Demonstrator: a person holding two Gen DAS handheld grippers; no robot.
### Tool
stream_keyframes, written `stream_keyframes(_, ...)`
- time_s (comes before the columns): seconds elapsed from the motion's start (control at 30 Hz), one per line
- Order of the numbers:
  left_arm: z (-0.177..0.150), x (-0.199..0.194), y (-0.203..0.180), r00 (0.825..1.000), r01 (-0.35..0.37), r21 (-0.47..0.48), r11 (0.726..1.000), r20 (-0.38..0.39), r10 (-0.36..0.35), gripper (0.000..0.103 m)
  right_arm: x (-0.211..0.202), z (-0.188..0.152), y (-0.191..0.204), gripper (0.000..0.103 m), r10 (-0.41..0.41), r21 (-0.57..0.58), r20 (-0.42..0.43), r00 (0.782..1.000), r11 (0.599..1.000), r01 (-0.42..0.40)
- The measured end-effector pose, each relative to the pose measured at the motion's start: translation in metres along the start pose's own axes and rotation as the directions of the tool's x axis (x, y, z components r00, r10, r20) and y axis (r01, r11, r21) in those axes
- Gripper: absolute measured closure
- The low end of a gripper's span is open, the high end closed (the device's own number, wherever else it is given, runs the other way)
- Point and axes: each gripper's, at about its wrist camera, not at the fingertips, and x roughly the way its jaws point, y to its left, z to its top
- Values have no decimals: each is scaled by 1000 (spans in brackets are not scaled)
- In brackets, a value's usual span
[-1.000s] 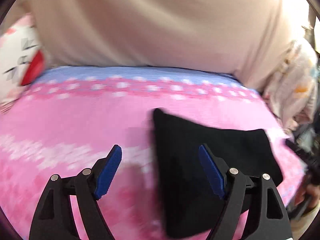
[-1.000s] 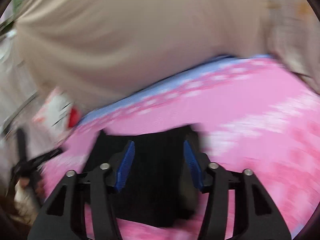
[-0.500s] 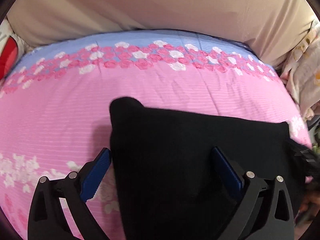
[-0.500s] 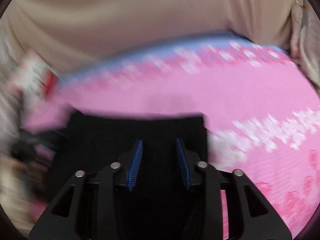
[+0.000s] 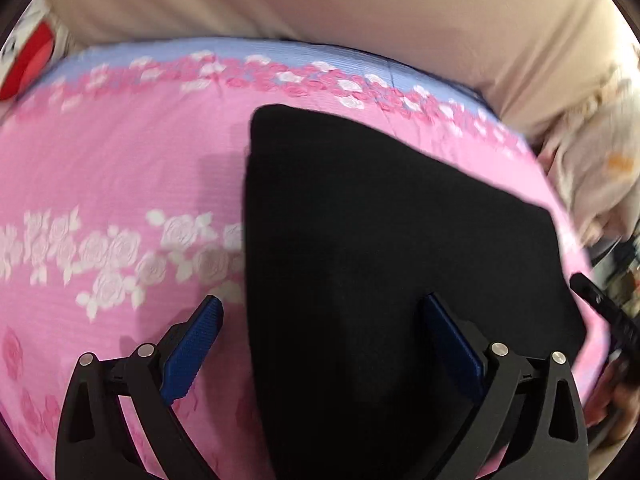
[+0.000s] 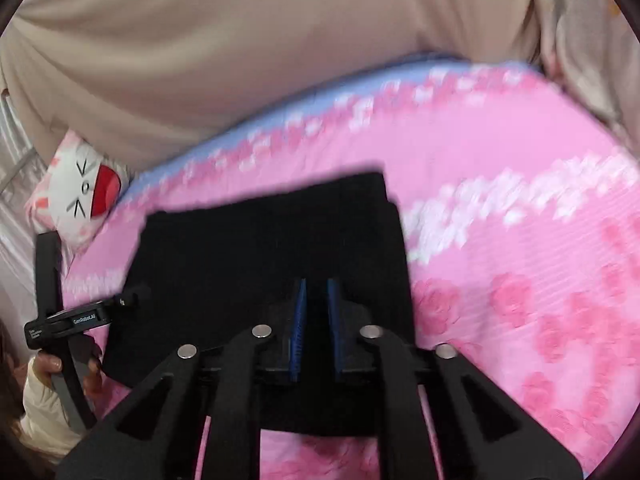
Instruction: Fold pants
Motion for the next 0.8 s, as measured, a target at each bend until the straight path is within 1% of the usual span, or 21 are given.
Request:
stream_keyframes(0.03, 0, -8, 0, 999, -24, 5, 1000, 27, 24, 6, -2, -1, 4, 89, 0, -19, -11, 1000, 1000, -1)
stream_keyframes(0.07, 0, -12, -1, 998, -47, 20, 999, 44, 46, 6, 4, -4, 5, 89, -13, -36, -45, 999, 999, 11)
stream_keyframes(0.1, -1, -14, -5, 993, -95, 56, 994, 70, 91, 6, 23, -13, 2, 92, -71, -76, -107, 992, 995, 63)
stream_keyframes(0.13, -2, -12, -8, 990, -125, 82, 989, 78, 119, 6, 33, -21, -2, 93, -85, -110, -112, 990, 991, 73)
stream_keyframes(0.17, -3, -10, -10, 989, -139, 101, 985, 74, 131, 7, 29, -22, -6, 93, -59, -81, -81, 995, 995, 52)
stream_keyframes(0.2, -5, -11, -10, 988, -143, 103, 984, 71, 136, 7, 24, -19, -8, 93, -42, -34, -96, 994, 999, 39)
stream_keyframes(0.23, -7, -17, -8, 988, -139, 98, 985, 76, 132, 9, 16, -14, -9, 92, -26, 4, -90, 996, 1000, 26)
stream_keyframes(0.27, -10, -26, -8, 989, -134, 100, 986, 81, 126, 9, 1, -12, -7, 86, -9, 22, -58, 998, 1000, 10)
stream_keyframes(0.3, -13, -40, -6, 989, -124, 109, 986, 95, 114, 8, -9, -10, -8, 84, -4, 30, -36, 999, 1000, 5)
stream_keyframes(0.33, -17, -51, -4, 989, -114, 112, 987, 109, 102, 6, -13, -12, -12, 79, 4, 45, -29, 1000, 999, -2)
stream_keyframes(0.37, -21, -61, -1, 990, -97, 110, 989, 116, 84, 6, -19, -13, -21, 48, 14, 93, -27, 1000, 996, -12)
stream_keyframes(0.4, -27, -69, 3, 994, -60, 103, 993, 101, 50, 6, -21, -15, -28, 14, 19, 134, -34, 999, 991, -15)
stream_keyframes(0.43, -31, -71, 7, 996, -31, 96, 995, 83, 23, 6, -21, -17, -36, 10, 32, 162, -42, 999, 986, -25)
stream_keyframes(0.5, -38, -68, 14, 999, -5, 73, 997, 50, 1, 6, -18, -27, -49, 10, 68, 218, -67, 995, 974, -52)
stream_keyframes(0.57, -47, -60, 17, 999, -10, 49, 999, 47, 8, 7, -15, -38, -57, 10, 96, 273, -82, 992, 959, -70)
stream_keyframes(0.6, -52, -54, 18, 999, -10, 35, 999, 36, 9, 8, -10, -43, -62, 10, 125, 308, -87, 988, 947, -92)
stream_keyframes(0.67, -59, -43, 19, 1000, 20, 23, 1000, 7, -20, 8, -1, -53, -71, 10, 188, 370, -92, 978, 918, -142)
stream_keyframes(0.73, -62, -32, 16, 998, 55, 12, 998, -21, -55, 8, 7, -59, -72, 11, 237, 401, -99, 966, 898, -179)
stream_keyframes(0.8, -62, -28, 11, 999, 50, 23, 998, 3, -50, 8, 11, -59, -68, 11, 226, 387, -96, 969, 906, -173)
